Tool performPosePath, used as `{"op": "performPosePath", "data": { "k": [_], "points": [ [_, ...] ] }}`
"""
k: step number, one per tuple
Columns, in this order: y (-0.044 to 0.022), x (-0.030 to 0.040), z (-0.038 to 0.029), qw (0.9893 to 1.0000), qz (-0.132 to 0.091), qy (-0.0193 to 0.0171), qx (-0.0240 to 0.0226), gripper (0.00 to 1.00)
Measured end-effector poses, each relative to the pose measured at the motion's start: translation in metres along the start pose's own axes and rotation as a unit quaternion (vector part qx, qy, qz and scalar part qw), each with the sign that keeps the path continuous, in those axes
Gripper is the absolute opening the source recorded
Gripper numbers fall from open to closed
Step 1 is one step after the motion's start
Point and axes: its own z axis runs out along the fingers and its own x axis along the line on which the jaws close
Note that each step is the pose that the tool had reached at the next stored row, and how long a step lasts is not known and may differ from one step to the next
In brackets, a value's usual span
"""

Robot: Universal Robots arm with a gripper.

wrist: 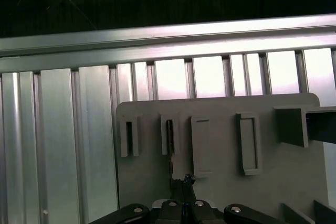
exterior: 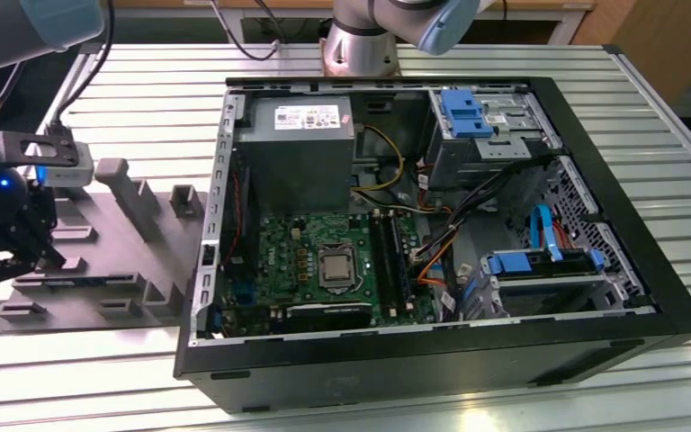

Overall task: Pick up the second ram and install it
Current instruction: 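Pick up the second ram and move it above second insertion slot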

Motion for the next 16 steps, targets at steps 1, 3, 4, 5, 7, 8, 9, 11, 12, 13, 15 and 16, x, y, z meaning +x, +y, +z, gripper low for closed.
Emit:
{"op": "performPosePath", "data": {
  "k": [1,3,4,5,7,8,9,11,12,13,15,16],
  "points": [
    [0.0000,0.0002,0.0003,1.0000,0.000,0.0000,0.0000,0.11],
    [-0.0001,0.0008,0.0009,1.0000,-0.001,0.0000,0.0000,0.11],
    [-0.0001,0.0010,0.0011,1.0000,-0.001,0.0001,-0.0001,0.11],
    [-0.0001,0.0011,0.0013,1.0000,-0.001,0.0001,-0.0001,0.11],
    [-0.0002,0.0015,0.0019,1.0000,-0.002,0.0001,-0.0001,0.11],
    [-0.0002,0.0017,0.0022,1.0000,-0.002,0.0001,-0.0001,0.11],
    [-0.0002,0.0020,0.0026,1.0000,-0.003,0.0001,-0.0001,0.11],
    [-0.0003,0.0024,0.0033,1.0000,-0.003,0.0002,-0.0001,0.11],
    [-0.0004,0.0026,0.0036,1.0000,-0.004,0.0002,-0.0001,0.11],
    [-0.0004,0.0029,0.0040,1.0000,-0.004,0.0002,-0.0001,0.11],
    [-0.0005,0.0033,0.0048,1.0000,-0.005,0.0002,-0.0001,0.11],
    [-0.0005,0.0035,0.0051,1.0000,-0.005,0.0002,-0.0001,0.11]
  ]
}}
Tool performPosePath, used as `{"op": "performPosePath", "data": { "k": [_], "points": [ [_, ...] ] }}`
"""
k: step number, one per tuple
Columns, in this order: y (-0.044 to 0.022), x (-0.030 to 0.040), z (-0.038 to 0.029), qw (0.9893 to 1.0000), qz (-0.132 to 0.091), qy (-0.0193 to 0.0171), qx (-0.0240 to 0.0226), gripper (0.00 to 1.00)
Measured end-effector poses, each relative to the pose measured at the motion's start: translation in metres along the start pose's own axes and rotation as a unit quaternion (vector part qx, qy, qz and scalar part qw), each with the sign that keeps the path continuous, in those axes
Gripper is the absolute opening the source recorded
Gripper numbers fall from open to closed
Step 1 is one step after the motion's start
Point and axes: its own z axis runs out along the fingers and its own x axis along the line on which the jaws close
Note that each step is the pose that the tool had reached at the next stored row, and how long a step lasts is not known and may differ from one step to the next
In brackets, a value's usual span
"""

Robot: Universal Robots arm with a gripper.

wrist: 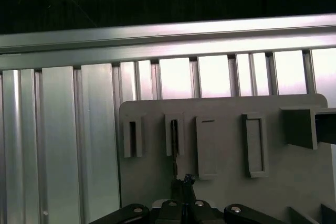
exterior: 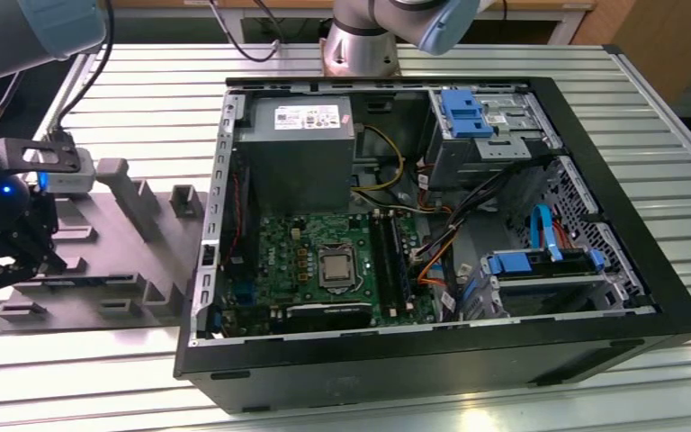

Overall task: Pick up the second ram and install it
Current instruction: 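Pick up the second ram and move it above second insertion slot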

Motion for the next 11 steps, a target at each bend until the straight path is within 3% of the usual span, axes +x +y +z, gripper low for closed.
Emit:
{"op": "performPosePath", "data": {
  "k": [11],
  "points": [
    [-0.0002,0.0009,0.0029,1.0000,-0.005,0.0003,-0.0002,0.11]
  ]
}}
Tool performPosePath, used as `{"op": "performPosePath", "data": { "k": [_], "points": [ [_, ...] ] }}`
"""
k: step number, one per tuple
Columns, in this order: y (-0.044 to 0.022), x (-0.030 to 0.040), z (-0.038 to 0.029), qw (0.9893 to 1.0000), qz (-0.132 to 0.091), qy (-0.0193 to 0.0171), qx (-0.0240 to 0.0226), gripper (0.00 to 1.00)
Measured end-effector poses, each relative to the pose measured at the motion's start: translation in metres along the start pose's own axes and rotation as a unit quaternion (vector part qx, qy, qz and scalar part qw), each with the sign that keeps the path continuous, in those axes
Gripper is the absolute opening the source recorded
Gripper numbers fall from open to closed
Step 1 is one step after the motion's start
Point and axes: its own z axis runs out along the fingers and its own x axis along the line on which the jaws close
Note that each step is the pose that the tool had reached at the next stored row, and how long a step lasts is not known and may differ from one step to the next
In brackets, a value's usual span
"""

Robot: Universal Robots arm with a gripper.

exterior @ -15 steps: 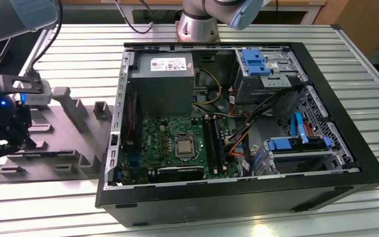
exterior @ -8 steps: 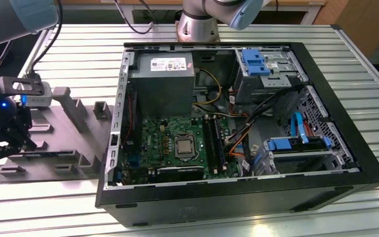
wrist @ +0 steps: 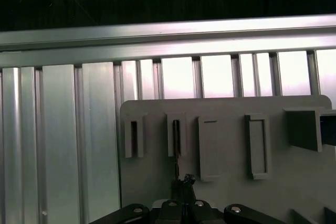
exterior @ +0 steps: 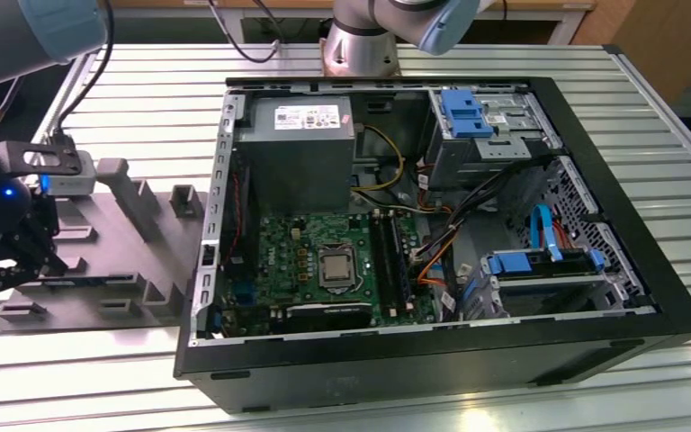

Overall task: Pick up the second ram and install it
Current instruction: 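Pick up the second ram and move it above second insertion slot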

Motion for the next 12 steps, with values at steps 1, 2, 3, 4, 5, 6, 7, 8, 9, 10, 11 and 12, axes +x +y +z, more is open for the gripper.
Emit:
{"op": "performPosePath", "data": {
  "k": [1,2,3,4,5,6,7,8,9,10,11,12],
  "points": [
    [0.0000,0.0000,0.0001,1.0000,0.000,0.0000,0.0000,0.11],
    [0.0000,0.0000,0.0001,1.0000,0.000,0.0000,0.0000,0.11],
    [0.0000,0.0000,0.0001,1.0000,0.000,0.0000,0.0000,0.11],
    [0.0000,0.0000,0.0002,1.0000,0.000,0.0000,0.0001,0.11],
    [0.0000,0.0000,0.0002,1.0000,0.000,0.0000,0.0000,0.11],
    [0.0000,0.0000,0.0002,1.0000,-0.001,0.0000,0.0000,0.11],
    [0.0000,0.0000,0.0002,1.0000,-0.001,0.0000,0.0001,0.11],
    [0.0000,0.0000,0.0002,1.0000,-0.001,-0.0001,0.0001,0.11],
    [0.0000,0.0000,0.0001,1.0000,-0.001,0.0000,0.0000,0.11],
    [0.0000,0.0000,0.0002,1.0000,-0.001,0.0000,0.0001,0.11],
    [0.0000,0.0000,0.0002,1.0000,-0.001,0.0000,0.0001,0.11],
    [0.0000,0.0000,0.0002,1.0000,-0.001,0.0000,0.0000,0.11]
  ]
}}
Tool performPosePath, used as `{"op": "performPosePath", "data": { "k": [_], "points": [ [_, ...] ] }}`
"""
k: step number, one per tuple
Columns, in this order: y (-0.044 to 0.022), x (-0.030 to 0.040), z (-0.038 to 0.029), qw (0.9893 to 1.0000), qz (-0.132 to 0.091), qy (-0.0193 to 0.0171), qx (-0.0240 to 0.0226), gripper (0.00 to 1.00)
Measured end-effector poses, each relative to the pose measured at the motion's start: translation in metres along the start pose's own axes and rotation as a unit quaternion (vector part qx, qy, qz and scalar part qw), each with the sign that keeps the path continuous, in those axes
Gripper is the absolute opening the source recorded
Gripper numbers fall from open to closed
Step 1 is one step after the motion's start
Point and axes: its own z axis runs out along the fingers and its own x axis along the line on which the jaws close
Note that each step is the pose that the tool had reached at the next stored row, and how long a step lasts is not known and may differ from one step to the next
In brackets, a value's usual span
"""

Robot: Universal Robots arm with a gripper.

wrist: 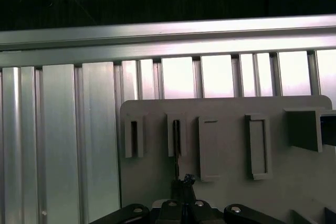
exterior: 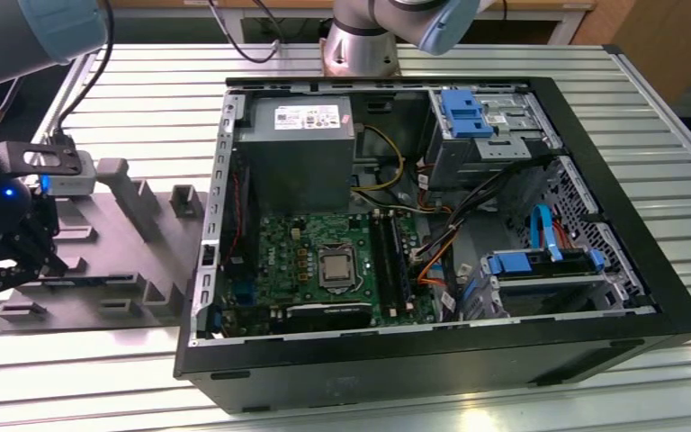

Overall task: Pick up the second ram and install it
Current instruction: 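Pick up the second ram and move it above second insertion slot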

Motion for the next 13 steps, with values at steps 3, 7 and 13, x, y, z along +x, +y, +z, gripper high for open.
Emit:
{"op": "performPosePath", "data": {
  "k": [3,7,13],
  "points": [
    [0.0000,0.0000,0.0000,1.0000,0.000,0.0000,0.0000,0.17],
    [0.0000,0.0000,0.0000,1.0000,0.000,0.0000,0.0000,0.29],
    [-0.0001,0.0000,0.0010,1.0000,-0.003,0.0001,0.0000,0.36]
  ]
}}
